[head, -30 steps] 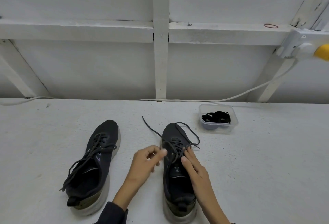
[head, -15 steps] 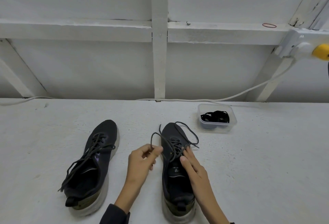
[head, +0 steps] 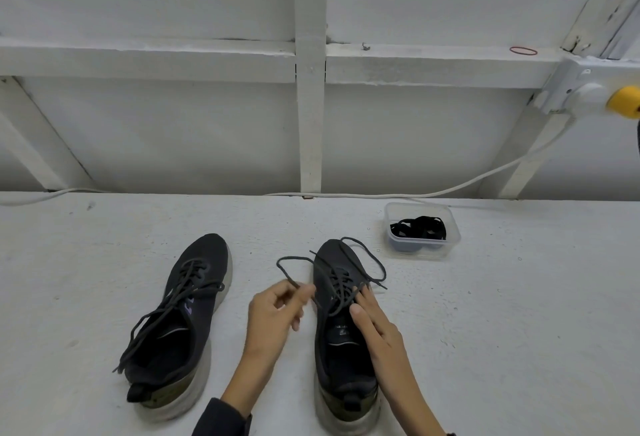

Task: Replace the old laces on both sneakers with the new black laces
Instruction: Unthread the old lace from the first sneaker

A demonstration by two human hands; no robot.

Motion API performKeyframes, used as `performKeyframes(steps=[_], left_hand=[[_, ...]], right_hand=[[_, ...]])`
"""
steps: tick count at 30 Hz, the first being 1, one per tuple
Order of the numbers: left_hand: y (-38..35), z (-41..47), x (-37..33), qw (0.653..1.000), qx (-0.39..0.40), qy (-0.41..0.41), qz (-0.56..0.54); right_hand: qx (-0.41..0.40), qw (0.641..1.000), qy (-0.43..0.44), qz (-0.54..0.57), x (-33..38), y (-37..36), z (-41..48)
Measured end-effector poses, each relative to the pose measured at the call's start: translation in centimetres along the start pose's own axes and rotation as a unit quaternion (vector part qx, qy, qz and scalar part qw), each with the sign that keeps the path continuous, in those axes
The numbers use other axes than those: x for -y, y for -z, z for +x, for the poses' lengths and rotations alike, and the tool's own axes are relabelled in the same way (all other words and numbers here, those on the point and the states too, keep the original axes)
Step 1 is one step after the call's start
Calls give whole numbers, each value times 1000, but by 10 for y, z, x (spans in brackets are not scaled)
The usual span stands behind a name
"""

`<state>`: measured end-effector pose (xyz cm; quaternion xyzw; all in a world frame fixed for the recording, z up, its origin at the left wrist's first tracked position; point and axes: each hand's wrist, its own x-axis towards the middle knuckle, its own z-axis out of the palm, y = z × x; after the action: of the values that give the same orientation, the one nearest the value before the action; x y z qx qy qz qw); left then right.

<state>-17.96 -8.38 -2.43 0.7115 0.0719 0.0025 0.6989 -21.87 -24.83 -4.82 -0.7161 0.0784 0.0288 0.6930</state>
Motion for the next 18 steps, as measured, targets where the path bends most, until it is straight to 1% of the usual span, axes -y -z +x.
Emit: performKeyframes(steps=[2,3,4,5,7,10,12,14,15,17,18], left_hand=[[0,3,-2,993,-92,4,-79],[0,4,-2,988,-115,7,-106],[0,3,-3,986,-119,12,-119],[-2,2,-3,986,-107,19,-124],[-5,-4,-2,992,-50,32,-107],[-11,-13,5,998,41,39,-40],[-13,-16,8,998,61,24,-12],[-13,-15,6,1000,23,2,-8],[-11,-13,4,999,-16,-5,-28],[-8,-7,-1,990,-95,-1,-105],[-6,-4,-4,984,-119,3,-134]], right_hand=[[1,1000,7,1,0,0,0],[-1,1000,9,1,0,0,0],[-3,1000,10,0,0,0,0],[-5,1000,10,1,0,-1,1],[-5,1000,13,2,1,-1,1],[1,1000,31,1,5,-1,-1],[-1,999,37,0,6,-2,-2],[-6,1000,26,8,7,-2,-2],[-8,1000,20,10,6,-2,-1],[-9,1000,16,8,3,-1,-1],[-10,1000,15,8,3,-1,-1]])
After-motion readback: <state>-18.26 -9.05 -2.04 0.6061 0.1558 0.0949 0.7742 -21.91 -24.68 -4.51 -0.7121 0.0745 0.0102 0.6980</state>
